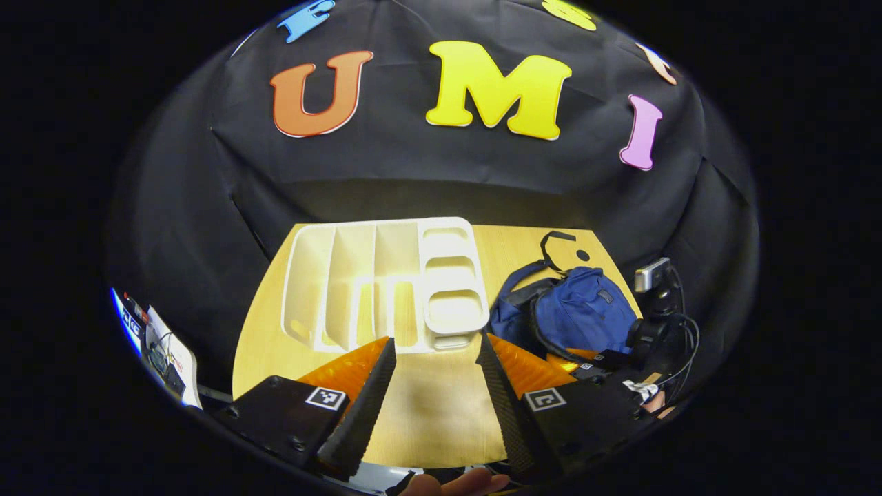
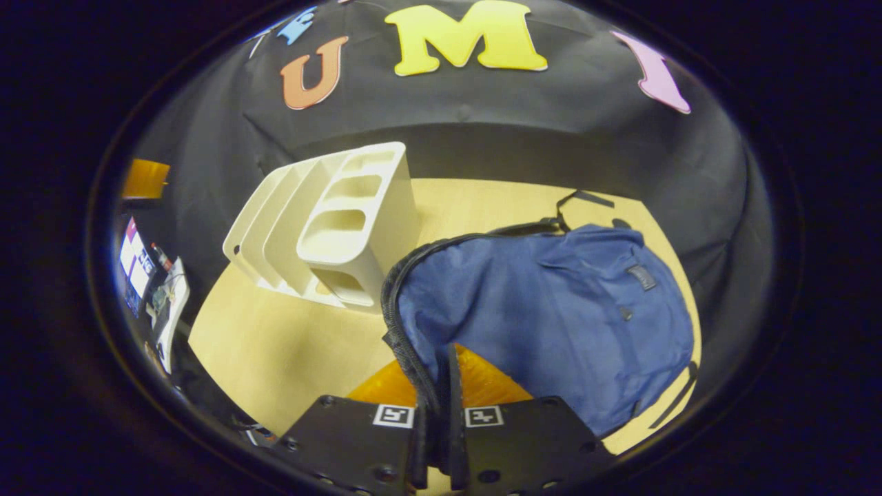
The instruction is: Open the schoolbag, grab two books from the bookshelf and put them into the schoolbag.
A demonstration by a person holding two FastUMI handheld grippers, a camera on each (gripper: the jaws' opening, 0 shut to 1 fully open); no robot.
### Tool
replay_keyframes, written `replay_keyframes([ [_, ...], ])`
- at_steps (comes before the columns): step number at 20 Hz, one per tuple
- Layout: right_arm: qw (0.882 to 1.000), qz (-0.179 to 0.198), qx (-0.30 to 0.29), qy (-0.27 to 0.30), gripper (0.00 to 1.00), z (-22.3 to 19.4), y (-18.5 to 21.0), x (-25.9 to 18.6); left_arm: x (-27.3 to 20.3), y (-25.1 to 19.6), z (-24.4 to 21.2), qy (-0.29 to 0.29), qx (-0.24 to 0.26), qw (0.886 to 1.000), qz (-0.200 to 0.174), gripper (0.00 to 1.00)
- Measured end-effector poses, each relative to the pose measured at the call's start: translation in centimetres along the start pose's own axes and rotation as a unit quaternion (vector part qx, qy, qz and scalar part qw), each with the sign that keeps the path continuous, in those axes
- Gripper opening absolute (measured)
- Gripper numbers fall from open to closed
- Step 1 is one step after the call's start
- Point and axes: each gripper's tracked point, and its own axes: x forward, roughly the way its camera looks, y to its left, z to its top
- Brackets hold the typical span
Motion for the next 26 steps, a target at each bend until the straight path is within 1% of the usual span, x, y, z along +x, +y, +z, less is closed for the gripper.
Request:
replay_keyframes([
  [1, 1.0, -0.003, 0.001, 0.005, 0.17, -0.2, 0.1, 0.8, -0.2, 0.5, 0.1, -0.006, -0.001, 1.0, 0.002, 0.79],
  [2, 1.0, 0.0, 0.001, 0.009, 0.17, -0.5, 0.4, 1.3, -0.4, 1.0, 0.1, -0.007, -0.003, 1.0, 0.003, 0.78],
  [4, 1.0, 0.006, -0.001, 0.011, 0.29, -0.7, 1.3, 1.7, -0.9, 2.4, 0.1, -0.01, -0.013, 1.0, 0.015, 0.78],
  [5, 1.0, 0.011, -0.002, 0.01, 0.41, -0.7, 1.8, 1.8, -1.2, 2.9, 0.3, -0.012, -0.016, 1.0, 0.021, 0.79],
  [6, 1.0, 0.015, -0.003, 0.007, 0.44, -0.4, 2.2, 1.4, -1.3, 3.4, 0.4, -0.017, -0.017, 0.999, 0.027, 0.79],
  [7, 1.0, 0.019, -0.003, 0.002, 0.63, 0.0, 2.8, 1.1, -1.4, 3.9, 0.8, -0.024, -0.014, 0.999, 0.034, 0.78],
  [8, 1.0, 0.023, -0.004, -0.006, 0.65, 0.7, 3.4, 0.4, -1.6, 4.2, 1.3, -0.036, -0.012, 0.999, 0.04, 0.79],
  [9, 0.999, 0.025, -0.01, -0.021, 0.77, 1.7, 3.9, -0.4, -1.8, 4.7, 1.9, -0.048, -0.003, 0.998, 0.048, 0.79],
  [10, 0.999, 0.028, -0.018, -0.04, 0.8, 3.1, 4.5, -1.5, -1.9, 5.1, 2.6, -0.061, 0.007, 0.996, 0.058, 0.79],
  [11, 0.997, 0.032, -0.02, -0.062, 0.88, 4.8, 5.1, -2.8, -2.2, 5.3, 3.4, -0.076, 0.019, 0.995, 0.063, 0.78],
  [12, 0.995, 0.035, -0.019, -0.088, 0.91, 6.6, 5.4, -4.2, -2.6, 5.3, 4.5, -0.094, 0.028, 0.993, 0.067, 0.78],
  [13, 0.992, 0.033, -0.017, -0.12, 0.96, 8.7, 5.5, -5.7, -3.1, 5.2, 5.8, -0.116, 0.035, 0.99, 0.07, 0.78],
  [14, 0.987, 0.023, -0.018, -0.156, 0.97, 10.9, 5.3, -7.6, -3.7, 4.9, 6.9, -0.137, 0.037, 0.987, 0.07, 0.78],
  [15, 0.98, 0.013, -0.017, -0.196, 0.97, 13.5, 5.1, -9.8, -4.1, 4.5, 8.2, -0.158, 0.034, 0.985, 0.067, 0.78],
  [17, 0.963, -0.017, -0.014, -0.268, 0.97, 18.2, 4.2, -14.5, -5.1, 3.7, 10.5, -0.198, 0.02, 0.978, 0.06, 0.85],
  [18, 0.952, -0.028, -0.014, -0.306, 0.97, 20.1, 3.9, -16.7, -5.6, 3.3, 11.7, -0.216, 0.014, 0.975, 0.055, 0.9],
  [20, 0.926, -0.054, -0.017, -0.374, 0.96, 23.6, 3.2, -21.4, -6.5, 2.9, 13.3, -0.245, 0.009, 0.968, 0.046, 0.96],
  [21, 0.914, -0.066, -0.018, -0.399, 0.96, 24.7, 2.9, -23.5, -7.3, 3.0, 14.4, -0.259, 0.012, 0.964, 0.049, 0.97],
  [22, 0.903, -0.077, -0.016, -0.422, 0.93, 25.6, 2.6, -25.5, -8.0, 3.0, 15.5, -0.278, 0.014, 0.959, 0.052, 0.97],
  [23, 0.894, -0.088, -0.012, -0.439, 0.96, 26.4, 2.3, -27.4, -9.1, 2.9, 16.6, -0.299, 0.015, 0.953, 0.055, 0.97],
  [24, 0.886, -0.094, -0.009, -0.455, 0.93, 26.8, 2.2, -29.0, -10.0, 2.7, 17.6, -0.319, 0.015, 0.946, 0.055, 0.97],
  [26, 0.872, -0.103, -0.005, -0.478, 0.93, 27.7, 2.5, -31.2, -11.4, 2.0, 18.6, -0.35, 0.017, 0.935, 0.058, 0.97],
])
